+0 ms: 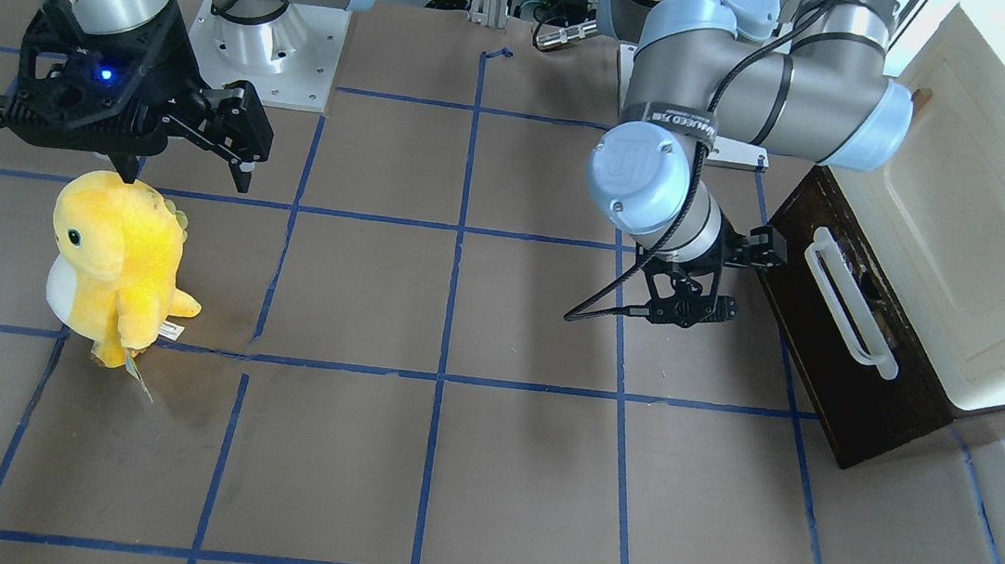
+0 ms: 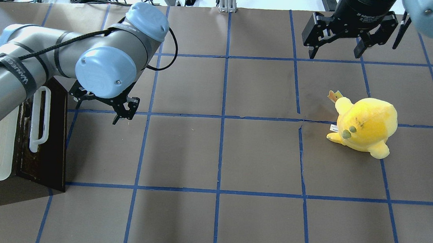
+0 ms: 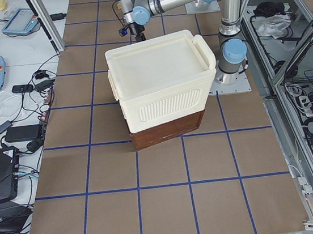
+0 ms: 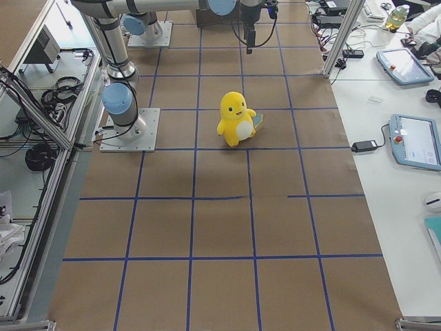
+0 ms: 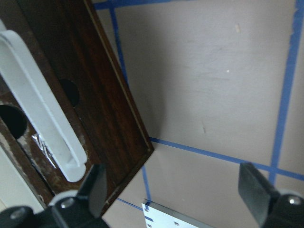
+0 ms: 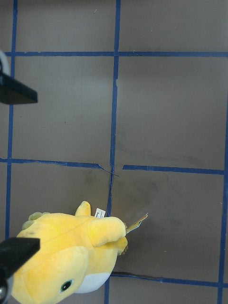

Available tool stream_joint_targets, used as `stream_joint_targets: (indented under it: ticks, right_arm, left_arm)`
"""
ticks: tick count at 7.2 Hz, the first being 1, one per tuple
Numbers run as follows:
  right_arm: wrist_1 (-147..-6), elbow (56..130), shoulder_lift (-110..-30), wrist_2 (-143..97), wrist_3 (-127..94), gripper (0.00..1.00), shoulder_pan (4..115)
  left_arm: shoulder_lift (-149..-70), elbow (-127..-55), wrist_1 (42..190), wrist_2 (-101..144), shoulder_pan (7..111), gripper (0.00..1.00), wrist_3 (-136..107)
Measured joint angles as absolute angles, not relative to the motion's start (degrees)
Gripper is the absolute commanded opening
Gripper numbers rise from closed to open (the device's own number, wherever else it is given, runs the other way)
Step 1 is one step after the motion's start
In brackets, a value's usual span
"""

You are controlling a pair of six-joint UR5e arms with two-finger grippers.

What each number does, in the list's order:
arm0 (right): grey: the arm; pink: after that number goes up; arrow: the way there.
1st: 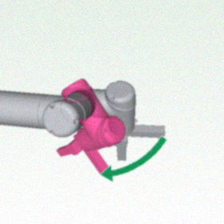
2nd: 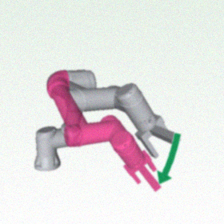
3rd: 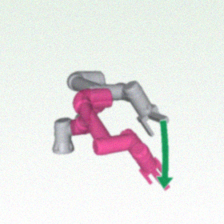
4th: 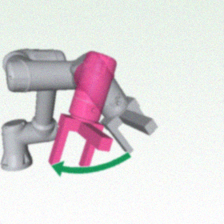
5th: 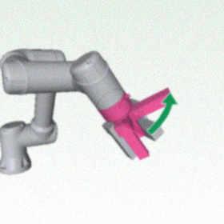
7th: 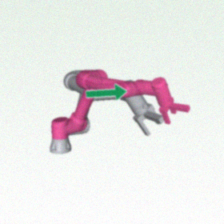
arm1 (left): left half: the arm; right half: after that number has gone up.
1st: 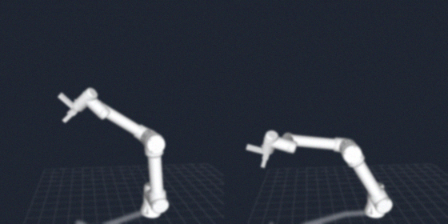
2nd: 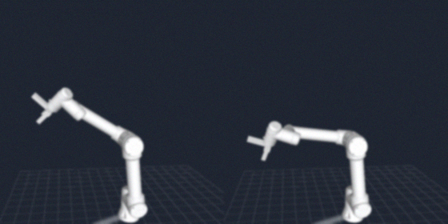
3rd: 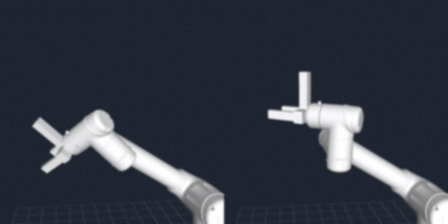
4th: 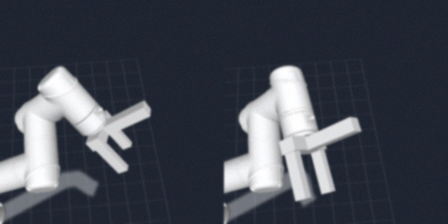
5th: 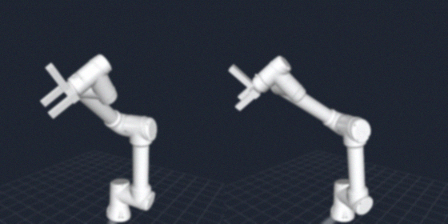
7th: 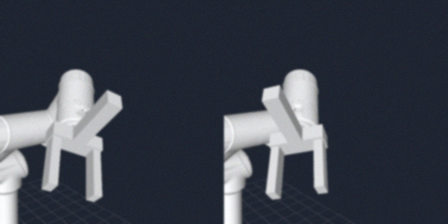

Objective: Pull drawer sideways
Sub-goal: 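Reach the left gripper down and close it on the white drawer handle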

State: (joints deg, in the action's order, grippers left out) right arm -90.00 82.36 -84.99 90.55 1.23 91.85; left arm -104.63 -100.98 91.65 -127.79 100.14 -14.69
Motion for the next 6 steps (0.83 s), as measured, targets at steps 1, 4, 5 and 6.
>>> stream_joint_targets:
  ticks: [1,4,5,6]
  right_arm:
    - [-90.0,82.36,-84.99,90.56,1.23,1.0,91.85]
    - [-90.0,82.35,-84.98,90.53,1.23,1.0,91.85]
    - [-90.0,82.35,-84.99,90.53,1.23,1.0,91.85]
    - [-90.0,82.35,-84.99,90.53,1.23,1.0,91.85]
  left_arm:
    - [-105.97,-103.67,92.14,-134.76,100.68,1.0,-16.3]
    - [-110.21,-110.28,93.15,-151.43,100.16,1.0,-25.73]
    - [-111.38,-111.01,93.85,-154.88,99.69,1.0,-27.94]
    - [-112.06,-111.32,94.6,-157.52,98.84,1.0,-29.18]
